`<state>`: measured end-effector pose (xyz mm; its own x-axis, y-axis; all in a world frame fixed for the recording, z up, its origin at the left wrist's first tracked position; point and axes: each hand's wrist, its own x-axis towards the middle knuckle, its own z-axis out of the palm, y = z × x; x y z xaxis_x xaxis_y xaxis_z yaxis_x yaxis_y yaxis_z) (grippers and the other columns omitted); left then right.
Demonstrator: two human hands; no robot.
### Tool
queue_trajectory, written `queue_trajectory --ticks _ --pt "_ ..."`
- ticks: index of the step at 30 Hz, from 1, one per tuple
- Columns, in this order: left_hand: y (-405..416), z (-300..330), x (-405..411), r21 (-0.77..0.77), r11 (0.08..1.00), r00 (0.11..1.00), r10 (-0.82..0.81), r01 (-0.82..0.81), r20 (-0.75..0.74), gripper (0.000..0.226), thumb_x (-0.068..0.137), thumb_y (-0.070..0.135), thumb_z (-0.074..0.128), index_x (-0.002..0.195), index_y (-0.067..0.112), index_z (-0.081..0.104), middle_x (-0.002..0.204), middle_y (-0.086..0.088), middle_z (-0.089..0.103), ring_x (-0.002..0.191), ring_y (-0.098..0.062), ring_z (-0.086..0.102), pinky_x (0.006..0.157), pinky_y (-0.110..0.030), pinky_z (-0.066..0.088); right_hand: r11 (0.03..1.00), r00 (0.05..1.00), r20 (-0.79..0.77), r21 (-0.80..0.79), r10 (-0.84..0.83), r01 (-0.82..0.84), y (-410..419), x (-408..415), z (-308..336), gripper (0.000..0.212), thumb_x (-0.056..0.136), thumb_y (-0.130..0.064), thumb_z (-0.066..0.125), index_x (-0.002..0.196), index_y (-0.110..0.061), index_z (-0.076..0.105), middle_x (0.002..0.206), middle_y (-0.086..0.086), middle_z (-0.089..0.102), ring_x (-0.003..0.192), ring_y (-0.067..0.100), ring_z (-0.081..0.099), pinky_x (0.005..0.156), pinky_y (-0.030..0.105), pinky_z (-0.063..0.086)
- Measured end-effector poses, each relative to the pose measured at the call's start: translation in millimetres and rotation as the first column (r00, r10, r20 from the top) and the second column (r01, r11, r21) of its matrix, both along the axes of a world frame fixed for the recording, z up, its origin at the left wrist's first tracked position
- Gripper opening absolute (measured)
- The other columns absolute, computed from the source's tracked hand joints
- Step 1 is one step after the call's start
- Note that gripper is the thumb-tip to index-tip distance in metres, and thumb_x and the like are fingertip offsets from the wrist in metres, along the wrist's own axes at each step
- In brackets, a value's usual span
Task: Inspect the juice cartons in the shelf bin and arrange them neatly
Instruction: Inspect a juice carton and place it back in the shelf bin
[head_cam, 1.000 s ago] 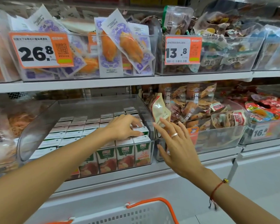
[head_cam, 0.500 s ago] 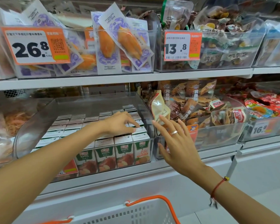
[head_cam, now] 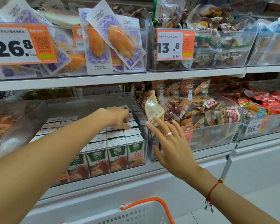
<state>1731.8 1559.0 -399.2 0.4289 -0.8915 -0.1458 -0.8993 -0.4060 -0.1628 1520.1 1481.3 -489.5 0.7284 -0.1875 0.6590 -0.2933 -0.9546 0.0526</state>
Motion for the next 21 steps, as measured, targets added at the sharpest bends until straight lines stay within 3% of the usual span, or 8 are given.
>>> queue_trajectory --ticks 3,7,11,14,17,19,21 --pt "0 -3 -1 -0.024 1.000 1.000 -0.006 0.007 0.029 0.046 0.096 0.049 0.052 0.119 0.010 0.061 0.117 -0.008 0.064 0.104 -0.027 0.058 0.083 -0.039 0.048 1.000 1.000 0.002 -0.007 0.006 -0.006 -1 0 1 0.073 0.079 -0.025 0.076 0.145 -0.020 0.044 0.150 0.007 0.043 0.133 0.028 0.046 0.115 0.044 0.018" --pt "19 -14 -4 -0.330 0.944 0.999 0.003 -0.018 -0.044 0.046 0.095 0.050 0.052 0.127 0.017 0.050 0.126 -0.005 0.057 0.108 -0.024 0.054 0.086 -0.040 0.047 0.999 1.000 -0.011 0.030 0.025 -0.025 1 -2 5 0.071 0.080 -0.022 0.076 0.144 -0.020 0.046 0.150 0.007 0.044 0.132 0.029 0.047 0.115 0.044 0.017" --pt "48 -22 -12 -0.679 0.725 0.973 -0.052 -0.117 -0.223 0.030 0.097 0.040 0.054 0.121 0.023 0.046 0.113 0.001 0.064 0.081 -0.015 0.058 0.064 -0.035 0.043 0.985 0.996 -0.053 0.161 0.075 -0.065 3 -5 15 0.063 0.086 -0.021 0.068 0.145 -0.024 0.044 0.152 0.003 0.039 0.135 0.025 0.041 0.118 0.039 0.010" --pt "76 -20 -29 -0.837 0.479 0.904 -0.181 -0.264 -0.389 0.021 0.097 0.035 0.055 0.114 0.024 0.049 0.110 0.007 0.062 0.096 -0.019 0.062 0.078 -0.042 0.052 0.963 0.994 -0.042 0.258 0.098 -0.084 5 -7 25 0.054 0.089 -0.021 0.066 0.140 -0.026 0.050 0.151 0.001 0.040 0.135 0.023 0.039 0.118 0.036 0.017" --pt "110 -18 -54 -0.835 0.314 0.786 -0.302 -0.452 -0.539 0.011 0.095 0.032 0.057 0.105 0.027 0.053 0.108 0.006 0.063 0.103 -0.014 0.061 0.079 -0.030 0.054 0.944 0.996 0.037 0.317 0.084 -0.091 16 -10 37 0.044 0.089 -0.018 0.067 0.132 -0.021 0.059 0.142 0.003 0.050 0.132 0.025 0.041 0.109 0.040 0.036" --pt "135 -22 -71 -0.725 0.302 0.650 -0.323 -0.619 -0.689 0.009 0.094 0.032 0.059 0.101 0.028 0.057 0.108 0.003 0.067 0.106 -0.013 0.063 0.083 -0.029 0.055 0.928 0.989 0.108 0.348 0.098 -0.130 32 -12 45 0.034 0.091 -0.020 0.065 0.125 -0.020 0.064 0.133 -0.001 0.056 0.126 0.017 0.044 0.103 0.027 0.038" --pt "160 -32 -87 -0.598 0.329 0.522 -0.294 -0.731 -0.800 0.010 0.092 0.033 0.062 0.098 0.025 0.063 0.101 0.003 0.074 0.097 -0.009 0.067 0.084 -0.030 0.055 0.840 0.977 0.139 0.501 0.163 -0.211 54 -12 52 0.024 0.095 -0.024 0.059 0.118 -0.021 0.067 0.121 -0.010 0.061 0.114 0.005 0.049 0.094 0.015 0.040"
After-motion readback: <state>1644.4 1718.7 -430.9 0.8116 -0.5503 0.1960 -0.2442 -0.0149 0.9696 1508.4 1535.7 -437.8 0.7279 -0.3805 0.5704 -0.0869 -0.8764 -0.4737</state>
